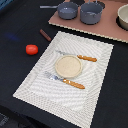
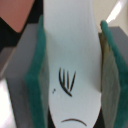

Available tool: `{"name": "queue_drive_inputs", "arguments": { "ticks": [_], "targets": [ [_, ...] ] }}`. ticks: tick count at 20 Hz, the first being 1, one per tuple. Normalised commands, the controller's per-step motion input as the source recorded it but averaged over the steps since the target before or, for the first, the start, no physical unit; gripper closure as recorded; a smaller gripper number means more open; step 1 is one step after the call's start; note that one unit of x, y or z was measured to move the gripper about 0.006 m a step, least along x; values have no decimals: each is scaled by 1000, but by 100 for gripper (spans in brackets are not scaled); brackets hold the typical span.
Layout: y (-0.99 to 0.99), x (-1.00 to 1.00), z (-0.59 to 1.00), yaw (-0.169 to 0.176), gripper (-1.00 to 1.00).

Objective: Place the fish, sausage, and tomato into the frying pan.

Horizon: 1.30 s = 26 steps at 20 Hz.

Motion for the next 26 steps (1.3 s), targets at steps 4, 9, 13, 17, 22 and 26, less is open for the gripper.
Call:
{"name": "queue_drive_inputs", "arguments": {
  "ticks": [4,9,13,17,22,26],
  "targets": [
    [671,107,-514,0,100],
    [628,87,-574,0,100],
    [631,14,-544,0,100],
    [689,46,-431,0,100],
    [587,18,-277,0,-100],
    [389,132,514,0,-100]
  ]
}}
